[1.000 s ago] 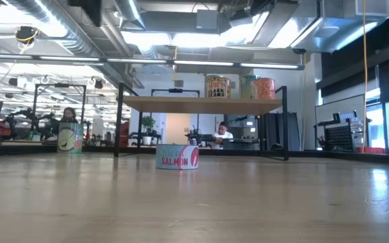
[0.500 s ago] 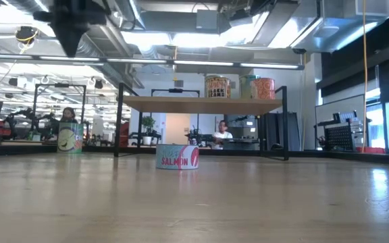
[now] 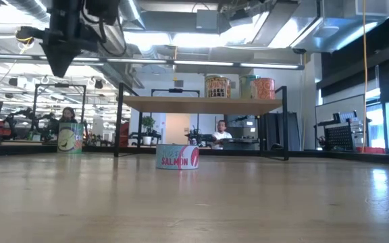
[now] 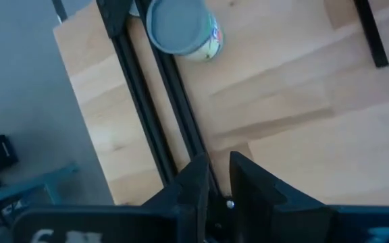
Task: Pick and place cans onto a shelf
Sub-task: Put the canned chicken soup on the shelf
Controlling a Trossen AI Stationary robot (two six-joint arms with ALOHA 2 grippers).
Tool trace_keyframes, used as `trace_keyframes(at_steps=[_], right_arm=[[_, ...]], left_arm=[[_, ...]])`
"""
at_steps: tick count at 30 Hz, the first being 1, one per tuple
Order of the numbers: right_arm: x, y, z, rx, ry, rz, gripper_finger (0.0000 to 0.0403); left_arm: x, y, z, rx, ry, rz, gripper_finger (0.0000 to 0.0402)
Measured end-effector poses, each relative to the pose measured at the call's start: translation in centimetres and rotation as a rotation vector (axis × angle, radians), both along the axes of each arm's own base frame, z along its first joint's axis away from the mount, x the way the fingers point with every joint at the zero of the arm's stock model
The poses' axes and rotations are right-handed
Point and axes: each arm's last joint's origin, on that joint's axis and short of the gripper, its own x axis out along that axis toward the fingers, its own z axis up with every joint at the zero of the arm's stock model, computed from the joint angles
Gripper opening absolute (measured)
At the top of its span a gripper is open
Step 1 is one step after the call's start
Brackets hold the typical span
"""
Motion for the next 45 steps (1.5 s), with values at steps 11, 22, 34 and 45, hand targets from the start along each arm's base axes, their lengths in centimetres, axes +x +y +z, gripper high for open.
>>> trace_keyframes(at_steps=[11, 22, 34, 45], right_arm=[[0.0, 0.0, 0.0, -0.004, -0.003, 0.015, 0.0067], [0.0, 0.0, 0.0, -0.016, -0.003, 0.030, 0.0067], [0.0, 0.0, 0.0, -0.015, -0.002, 0.029, 0.0067], [0.0, 0.0, 0.0, -0.016, -0.001, 0.029, 0.0067]], left_arm=[[0.2, 3.6, -0.3, 0.091, -0.150, 0.118, 0.0057], [1.0, 9.0, -4.3, -0.042, -0.104, 0.199, 0.0057], [0.1, 13.0, -7.6, -0.106, -0.131, 0.387, 0.0057], [-0.9, 14.0, -7.6, -0.100, -0.170, 0.406, 0.0057]])
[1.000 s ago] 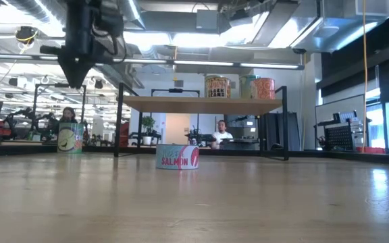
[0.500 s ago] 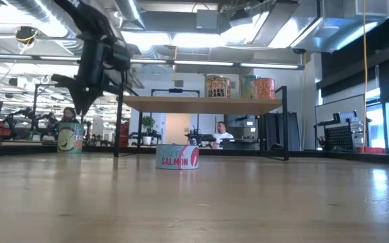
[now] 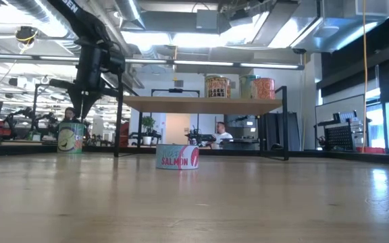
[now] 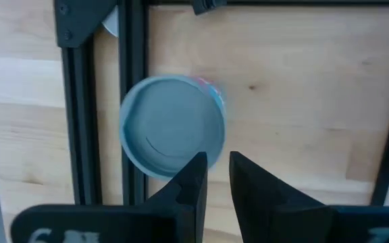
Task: Pick and place cans onto a shelf
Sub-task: Put the canned chicken soup on the shelf
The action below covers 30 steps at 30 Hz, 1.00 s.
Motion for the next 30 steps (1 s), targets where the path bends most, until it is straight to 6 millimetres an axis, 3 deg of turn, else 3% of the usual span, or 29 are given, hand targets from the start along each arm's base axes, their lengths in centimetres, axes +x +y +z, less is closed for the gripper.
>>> trace_keyframes(at_steps=[24, 30], right_arm=[[0.0, 0.0, 0.0, -0.002, 0.000, 0.001, 0.0067], [0.0, 0.0, 0.0, -0.002, 0.001, 0.001, 0.0067]], left_arm=[[0.0, 0.1, 0.0, 0.020, 0.015, 0.007, 0.0057], [-0.1, -0.3, -1.2, -0.010, 0.013, -0.002, 0.0057]])
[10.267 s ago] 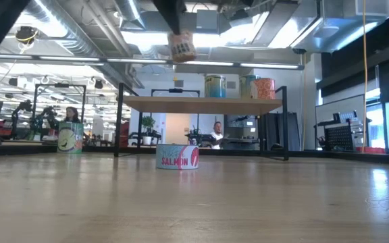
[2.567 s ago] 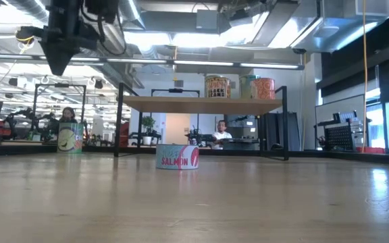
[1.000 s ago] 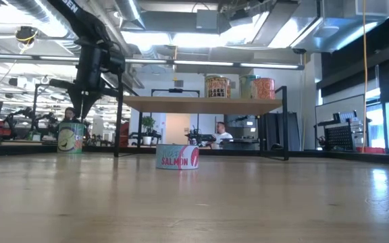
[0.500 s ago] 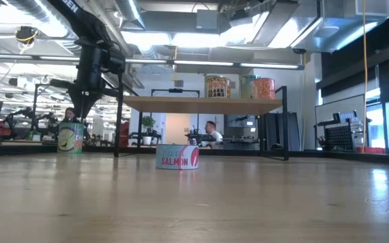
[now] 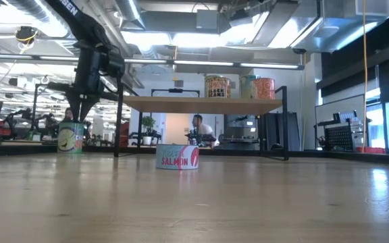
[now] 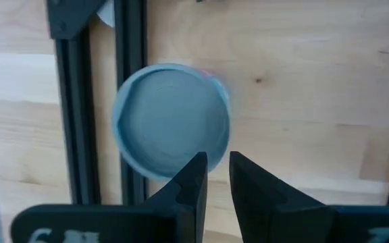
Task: Pick and place cans onto a shelf
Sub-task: Put the canned chicken soup on the shelf
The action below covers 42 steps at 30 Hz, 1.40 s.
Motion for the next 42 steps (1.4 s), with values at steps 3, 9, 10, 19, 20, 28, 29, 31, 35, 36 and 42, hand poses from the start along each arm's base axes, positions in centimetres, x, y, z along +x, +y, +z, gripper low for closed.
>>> trace_keyframes(at_steps=[3, 9, 10, 19, 20, 28, 29, 31, 35, 36, 42], right_arm=[[0.0, 0.0, 0.0, 0.000, 0.000, 0.000, 0.0067], [0.0, 0.0, 0.0, 0.000, 0.000, 0.000, 0.0067], [0.0, 0.0, 0.0, 0.000, 0.000, 0.000, 0.0067], [0.0, 0.0, 0.0, 0.000, 0.000, 0.000, 0.0067], [0.0, 0.0, 0.0, 0.000, 0.000, 0.000, 0.0067], [0.0, 0.0, 0.0, 0.000, 0.000, 0.000, 0.0067], [0.0, 0.0, 0.0, 0.000, 0.000, 0.000, 0.0067], [0.0, 0.0, 0.0, 0.000, 0.000, 0.000, 0.0067], [0.0, 0.0, 0.0, 0.000, 0.000, 0.000, 0.0067], [0.0, 0.0, 0.0, 0.000, 0.000, 0.000, 0.0067], [0.0, 0.0, 0.0, 0.000, 0.000, 0.000, 0.0067]], left_arm=[[0.0, 0.0, -0.6, 0.006, -0.006, -0.001, 0.0057], [0.1, 0.2, -0.6, 0.029, -0.005, -0.025, 0.0057], [0.1, 0.2, -0.6, 0.030, -0.002, -0.034, 0.0057], [0.1, 0.2, -0.7, 0.022, 0.005, -0.050, 0.0057], [0.1, 0.3, -0.9, 0.014, 0.008, -0.050, 0.0057], [0.4, 0.8, -2.3, -0.052, 0.042, -0.071, 0.0052], [0.4, 0.8, -2.3, -0.053, 0.044, -0.087, 0.0046], [0.4, 0.8, -2.4, -0.057, 0.047, -0.117, 0.0026], [0.4, 0.7, -2.4, -0.067, 0.049, -0.131, 0.0011], [0.4, 0.6, -2.4, -0.071, 0.050, -0.133, 0.0010], [0.3, -0.2, -1.1, -0.042, 0.032, -0.163, 0.0008]])
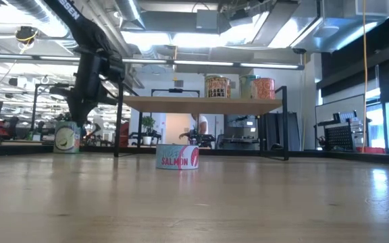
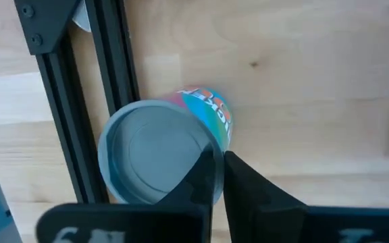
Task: Pick and place cans onto a shelf
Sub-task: Put the canned chicken soup on the shelf
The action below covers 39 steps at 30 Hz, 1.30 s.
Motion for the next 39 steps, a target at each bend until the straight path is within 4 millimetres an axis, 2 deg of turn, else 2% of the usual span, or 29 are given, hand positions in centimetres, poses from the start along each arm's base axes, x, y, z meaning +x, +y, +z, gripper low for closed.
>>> trace_keyframes(at_steps=[8, 19, 25, 32, 39], right_arm=[[0.0, 0.0, 0.0, 0.000, 0.000, 0.000, 0.0067], [0.0, 0.0, 0.0, 0.001, 0.000, 0.001, 0.0067], [0.0, 0.0, 0.0, 0.002, -0.001, 0.002, 0.0067], [0.0, 0.2, 0.0, 0.047, -0.019, 0.034, 0.0067], [0.0, 0.2, 0.0, 0.047, -0.020, 0.034, 0.0067]], left_arm=[[-0.5, -2.4, 3.3, 0.041, -0.052, -0.039, 0.0008], [-0.2, -8.7, 8.2, 0.101, -0.090, -0.206, 0.0008], [1.0, -11.2, 12.3, 0.164, -0.105, -0.346, 0.0008], [2.5, -13.7, 18.1, 0.326, -0.246, -0.522, 0.0008], [4.5, -15.5, 22.3, 0.492, -0.311, -0.670, 0.0008]])
